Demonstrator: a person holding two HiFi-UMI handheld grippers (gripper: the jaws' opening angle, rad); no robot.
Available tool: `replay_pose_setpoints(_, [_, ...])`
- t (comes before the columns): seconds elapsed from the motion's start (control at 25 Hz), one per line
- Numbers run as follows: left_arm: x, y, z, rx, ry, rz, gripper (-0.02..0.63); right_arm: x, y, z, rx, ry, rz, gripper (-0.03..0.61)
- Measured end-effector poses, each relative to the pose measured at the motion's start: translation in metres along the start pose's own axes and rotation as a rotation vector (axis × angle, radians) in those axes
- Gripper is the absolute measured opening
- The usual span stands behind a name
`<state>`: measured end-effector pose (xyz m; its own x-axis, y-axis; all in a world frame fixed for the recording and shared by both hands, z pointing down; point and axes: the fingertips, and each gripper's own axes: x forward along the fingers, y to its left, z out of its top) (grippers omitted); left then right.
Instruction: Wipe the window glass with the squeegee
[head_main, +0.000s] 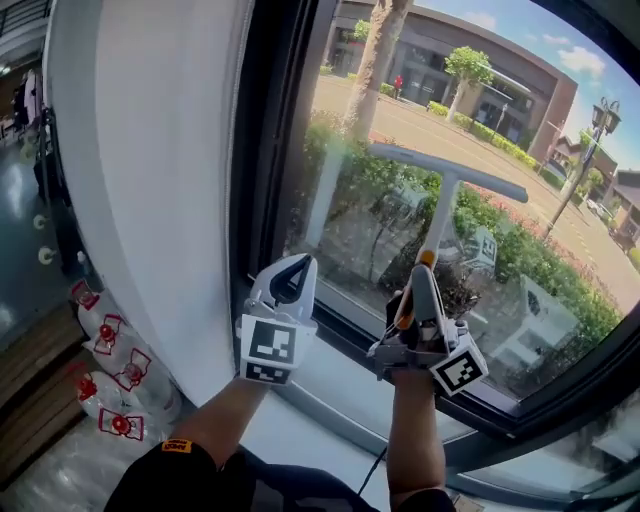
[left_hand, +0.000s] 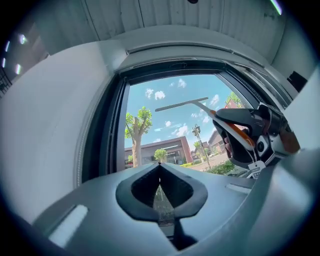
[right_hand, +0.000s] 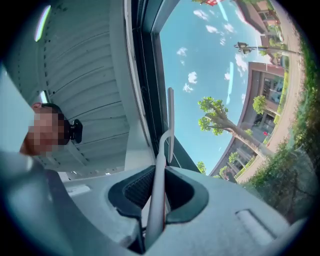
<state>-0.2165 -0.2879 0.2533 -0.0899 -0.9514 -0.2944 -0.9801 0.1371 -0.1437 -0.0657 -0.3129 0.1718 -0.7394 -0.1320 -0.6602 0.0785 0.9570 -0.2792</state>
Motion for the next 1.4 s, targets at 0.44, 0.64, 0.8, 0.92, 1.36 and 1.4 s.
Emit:
replay_pose_setpoints(0.44, [0.003, 0.074, 0.008, 0.061, -0.064, -0.078, 0.014, 0.153, -0.015, -0.013, -0.012, -0.074, -0.024, 0.046])
replay_pose_setpoints(0.64, [0.009, 0.084, 0.006, 0.037, -0.075, -0.098, 0.014, 0.176, -0.021, -0.023, -0.035, -0.072, -0.057, 0.048])
replay_pose_setpoints(0.8, [0.006, 0.083, -0.002, 0.034, -0.064, -0.128, 0.014, 0.17, -0.022, -0.03, -0.056, -0.091, -0.071, 0.048])
replay_pose_setpoints(0.92, [0.005, 0.081, -0.014, 0.025, -0.046, -0.138, 0.014, 0.159, -0.024, -0.043, -0.041, -0.097, -0.075, 0.046])
replay_pose_setpoints(1.36, [-0.019, 0.052, -0.117, -0.081, 0.125, -0.177, 0.014, 0.051, -0.047, -0.156, 0.104, -0.079, -0.222, 0.046])
replay_pose_setpoints(1.4, [-0.022, 0.048, -0.128, -0.089, 0.148, -0.182, 0.014, 0.042, -0.049, -0.165, 0.114, -0.069, -0.238, 0.048])
